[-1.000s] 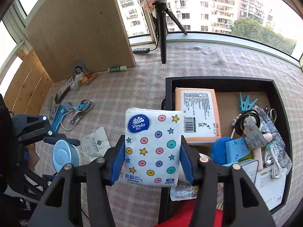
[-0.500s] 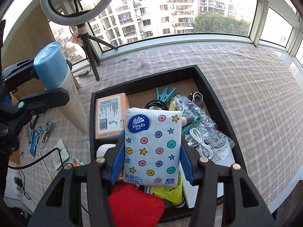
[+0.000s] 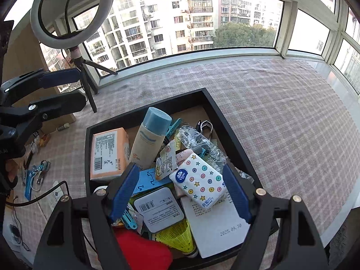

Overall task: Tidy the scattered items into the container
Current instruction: 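Carry the sunscreen bottle and tissue pack into the black tray and release, then withdraw both tools from the tray back over the table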

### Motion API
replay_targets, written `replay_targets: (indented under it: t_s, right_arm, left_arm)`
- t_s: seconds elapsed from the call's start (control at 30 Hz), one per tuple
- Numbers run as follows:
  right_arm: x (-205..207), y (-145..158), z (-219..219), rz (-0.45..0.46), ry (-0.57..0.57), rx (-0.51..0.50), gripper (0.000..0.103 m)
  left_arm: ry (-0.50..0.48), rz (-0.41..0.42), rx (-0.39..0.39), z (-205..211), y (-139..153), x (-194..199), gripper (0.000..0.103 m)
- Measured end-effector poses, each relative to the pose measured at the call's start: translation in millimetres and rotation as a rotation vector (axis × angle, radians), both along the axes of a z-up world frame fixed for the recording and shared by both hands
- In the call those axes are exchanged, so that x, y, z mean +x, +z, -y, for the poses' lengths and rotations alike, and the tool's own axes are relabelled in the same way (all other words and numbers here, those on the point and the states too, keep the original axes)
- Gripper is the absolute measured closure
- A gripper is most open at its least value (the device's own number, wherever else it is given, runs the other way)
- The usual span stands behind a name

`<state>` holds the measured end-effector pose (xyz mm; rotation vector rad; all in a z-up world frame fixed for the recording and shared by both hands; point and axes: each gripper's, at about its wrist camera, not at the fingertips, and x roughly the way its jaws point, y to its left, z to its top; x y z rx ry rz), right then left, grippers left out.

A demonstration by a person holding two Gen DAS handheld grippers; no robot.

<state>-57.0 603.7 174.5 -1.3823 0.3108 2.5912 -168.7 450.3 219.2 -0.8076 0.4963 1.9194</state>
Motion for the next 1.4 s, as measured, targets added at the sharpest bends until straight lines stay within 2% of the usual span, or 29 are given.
replay_targets:
  t_s: [0.17,0.4,0.5,0.63,0.73,0.97,1.1,1.23,1.4]
  right_arm:
    - [4.0,6.7,11.5,-0.013,0.006,0.000,0.027]
    - [12.4,22.5,42.6,-0.047,0.046,-0.009,0.027]
    - [16.2,28.4,62.5,-0.052,0.077,-0.013,0.027]
    - [22.0,36.7,95.2,-0.061,0.129,-0.010,0.027]
    - [28.1,42.4,123.9,-0.075,0.166,0.001,0.027]
    - [45.6,42.7,198.3,-0.115,0.262,-0.036,0.027]
    - [58.7,35.3,243.6,-0.124,0.313,-0.011,0.027]
    - [73.6,27.0,282.7,-0.139,0.339,0.033,0.027]
    - [92.8,16.0,314.8,-0.134,0.366,-0.013,0.027]
  left_arm:
    - [0.068,0.038,0.014,26.0,5.8,-1.7,0.044]
    - [0.186,0.047,0.030,78.3,20.2,22.6,0.043]
    - [0.244,0.050,0.036,109.2,26.7,36.4,0.040]
    - [0.330,0.045,0.054,153.3,34.2,58.4,0.027]
    - [0.398,0.038,0.039,185.8,36.6,74.3,0.027]
    - [0.564,0.012,0.000,262.6,31.5,115.4,0.026]
    - [0.697,-0.049,-0.007,302.5,21.8,142.8,0.026]
    - [0.801,0.007,0.007,340.5,6.8,164.7,0.026]
    - [0.871,0.050,0.029,377.1,0.5,194.5,0.026]
